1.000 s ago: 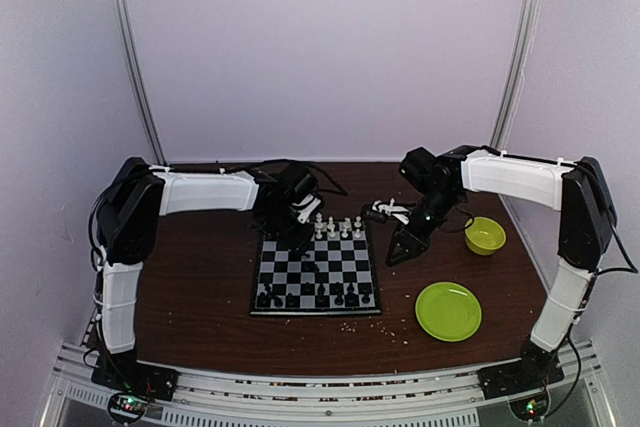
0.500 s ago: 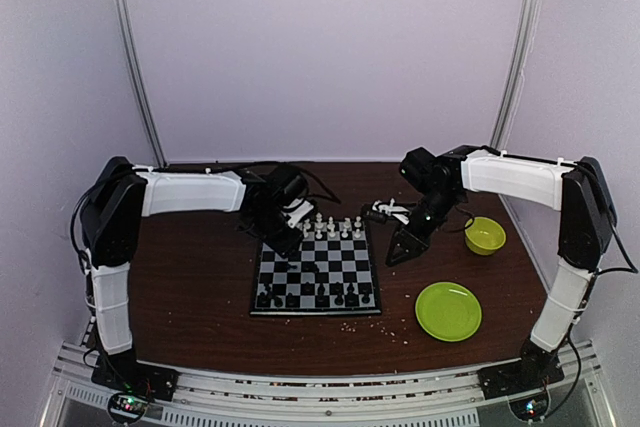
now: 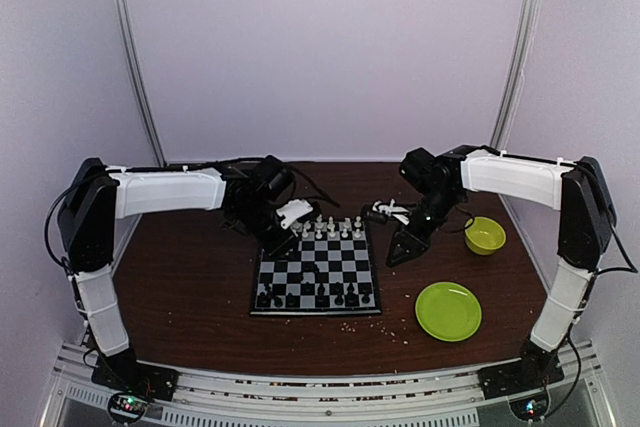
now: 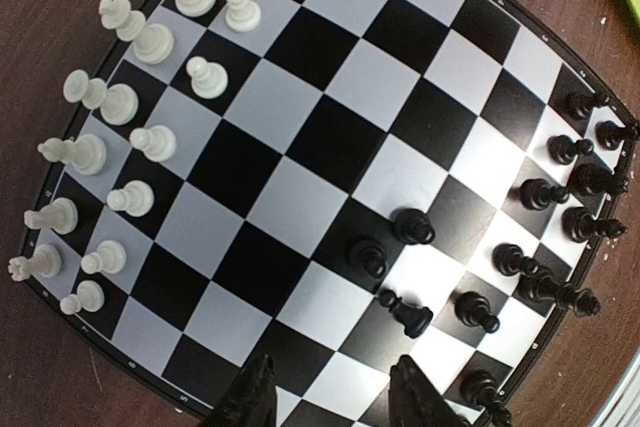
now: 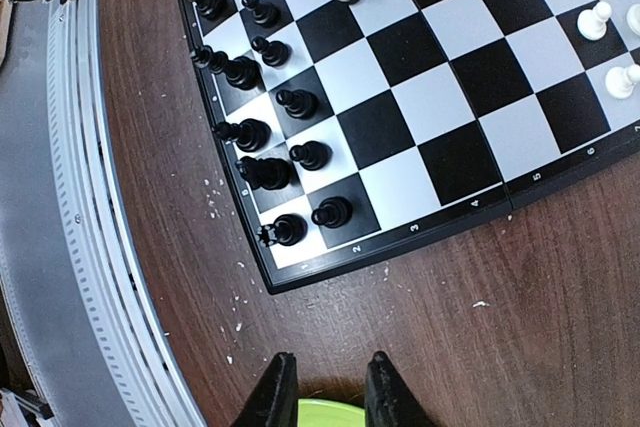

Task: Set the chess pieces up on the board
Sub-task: Adjust the pawn on the chessboard, then pick up the pawn from the chessboard.

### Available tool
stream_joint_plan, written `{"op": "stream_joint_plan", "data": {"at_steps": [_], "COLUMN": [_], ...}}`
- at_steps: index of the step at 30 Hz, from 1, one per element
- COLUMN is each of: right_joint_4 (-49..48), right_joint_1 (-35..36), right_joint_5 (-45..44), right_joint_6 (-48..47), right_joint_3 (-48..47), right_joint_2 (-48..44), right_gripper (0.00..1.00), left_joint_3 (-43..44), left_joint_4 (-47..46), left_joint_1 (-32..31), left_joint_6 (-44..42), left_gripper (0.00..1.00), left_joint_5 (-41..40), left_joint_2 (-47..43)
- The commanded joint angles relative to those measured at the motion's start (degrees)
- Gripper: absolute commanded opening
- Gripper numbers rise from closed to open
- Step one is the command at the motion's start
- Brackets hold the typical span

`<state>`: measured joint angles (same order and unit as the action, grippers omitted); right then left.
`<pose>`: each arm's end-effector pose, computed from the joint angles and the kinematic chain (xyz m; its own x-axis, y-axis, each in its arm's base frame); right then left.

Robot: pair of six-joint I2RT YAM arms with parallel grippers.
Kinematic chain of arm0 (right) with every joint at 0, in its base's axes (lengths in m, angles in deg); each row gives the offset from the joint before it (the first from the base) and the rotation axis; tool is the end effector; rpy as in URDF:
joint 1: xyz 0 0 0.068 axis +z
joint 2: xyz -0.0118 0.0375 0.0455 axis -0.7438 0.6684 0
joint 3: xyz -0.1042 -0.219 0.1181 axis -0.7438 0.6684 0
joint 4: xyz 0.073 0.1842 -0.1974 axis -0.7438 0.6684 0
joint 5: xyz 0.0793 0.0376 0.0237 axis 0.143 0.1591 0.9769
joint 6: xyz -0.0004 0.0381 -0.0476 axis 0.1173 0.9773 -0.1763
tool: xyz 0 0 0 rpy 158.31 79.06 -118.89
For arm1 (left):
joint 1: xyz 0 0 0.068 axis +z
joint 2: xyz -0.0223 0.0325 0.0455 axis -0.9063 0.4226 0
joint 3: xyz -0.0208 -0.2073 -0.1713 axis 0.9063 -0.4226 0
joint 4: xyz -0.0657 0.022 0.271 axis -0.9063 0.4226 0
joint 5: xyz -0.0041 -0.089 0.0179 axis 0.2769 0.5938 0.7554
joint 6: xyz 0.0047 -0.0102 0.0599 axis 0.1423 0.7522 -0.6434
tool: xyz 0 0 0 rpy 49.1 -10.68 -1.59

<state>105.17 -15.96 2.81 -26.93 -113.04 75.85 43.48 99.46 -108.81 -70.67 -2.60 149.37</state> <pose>0.2933 0.2165 0.2141 -0.4701 -0.7632 -0.4433 -0.8576 0.2762 0.4339 0.2933 -0.2903 0.1854 -0.6086 0.6791 -0.4104 0.7710 0.6283 -0.1037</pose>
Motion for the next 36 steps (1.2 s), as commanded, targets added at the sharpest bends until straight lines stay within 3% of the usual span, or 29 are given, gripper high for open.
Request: {"op": "stream_joint_plan", "data": {"at_steps": [1, 11, 21, 36], "right_joint_4": [0.92, 0.94, 0.99, 1.35], "right_joint_1": [-0.25, -0.21, -0.19, -0.22], "right_joint_5": [0.42, 0.51, 0.58, 0.6], "right_joint_6": [-0.6, -0.5, -0.59, -0.77], "right_joint_3": [-1.65, -1.65, -1.73, -1.83], "right_joint_2": [1.01, 1.14, 1.26, 1.17], "right_gripper": [0.24, 0.24, 0.24, 0.24], "left_joint_3": [0.11, 0.77, 2.09, 4.22], "left_joint_4": [-2.1, -4.5, -6.74, -5.14], "left_joint_1": [-1.49, -3.62, -4.48, -5.89], "left_joint_6": [4.7, 20.82, 30.49, 33.41], "left_gripper": [0.4, 0.39, 0.4, 0.4], "left_joint_5": [3.75, 0.63, -0.92, -4.35], "left_joint_2": [1.28, 3.92, 6.13, 9.41]}}
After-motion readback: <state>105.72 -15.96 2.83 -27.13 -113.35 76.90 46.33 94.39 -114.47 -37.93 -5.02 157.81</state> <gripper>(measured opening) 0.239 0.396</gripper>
